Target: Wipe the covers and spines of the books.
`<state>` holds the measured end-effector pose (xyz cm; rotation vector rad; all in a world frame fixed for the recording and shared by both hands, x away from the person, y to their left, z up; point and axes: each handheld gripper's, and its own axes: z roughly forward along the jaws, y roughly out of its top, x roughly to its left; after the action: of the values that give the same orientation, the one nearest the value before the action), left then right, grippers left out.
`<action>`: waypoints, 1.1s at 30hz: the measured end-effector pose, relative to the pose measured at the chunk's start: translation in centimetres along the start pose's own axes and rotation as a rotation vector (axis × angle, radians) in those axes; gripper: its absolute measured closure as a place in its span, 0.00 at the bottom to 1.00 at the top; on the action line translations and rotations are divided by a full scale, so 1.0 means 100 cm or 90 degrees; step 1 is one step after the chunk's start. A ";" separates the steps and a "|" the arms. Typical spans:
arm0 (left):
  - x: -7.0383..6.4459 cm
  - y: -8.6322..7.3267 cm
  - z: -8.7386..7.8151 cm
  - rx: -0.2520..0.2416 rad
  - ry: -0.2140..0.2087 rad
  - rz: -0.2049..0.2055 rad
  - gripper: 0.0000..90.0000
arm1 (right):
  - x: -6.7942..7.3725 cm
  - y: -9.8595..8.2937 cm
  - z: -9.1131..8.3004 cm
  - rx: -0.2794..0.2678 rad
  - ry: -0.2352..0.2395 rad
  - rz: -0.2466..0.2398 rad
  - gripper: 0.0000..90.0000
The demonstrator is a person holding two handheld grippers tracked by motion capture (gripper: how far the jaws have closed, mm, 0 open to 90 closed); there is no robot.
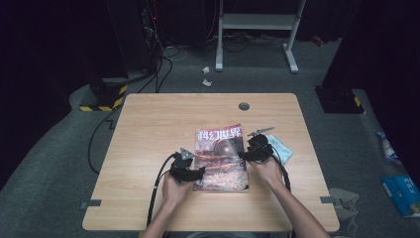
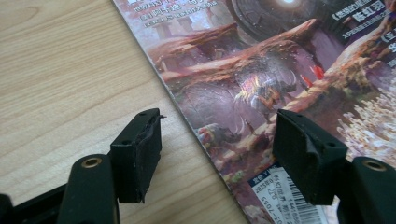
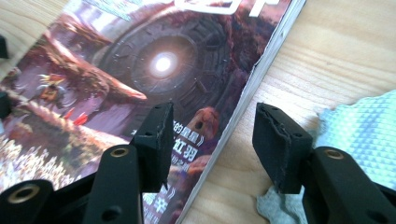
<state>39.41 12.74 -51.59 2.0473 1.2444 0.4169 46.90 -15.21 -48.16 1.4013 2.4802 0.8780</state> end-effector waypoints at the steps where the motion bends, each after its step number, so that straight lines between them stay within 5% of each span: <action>1: 0.000 -0.001 0.000 -0.003 -0.001 -0.004 0.36 | -0.001 0.002 0.002 0.009 0.000 0.000 0.53; 5: 0.001 -0.005 0.001 -0.019 -0.003 -0.014 0.35 | -0.004 0.011 0.013 0.040 -0.004 0.013 0.52; 15: -0.002 -0.010 0.002 -0.047 0.002 -0.016 0.33 | -0.011 0.019 0.026 0.053 0.006 0.045 0.52; 33: -0.002 -0.004 0.007 -0.042 -0.007 -0.008 0.36 | -0.011 0.037 0.033 0.114 0.009 0.059 0.56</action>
<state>39.41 12.42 -52.36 1.9832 1.2201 0.4346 51.49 -13.31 -48.90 1.5836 2.5781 0.6977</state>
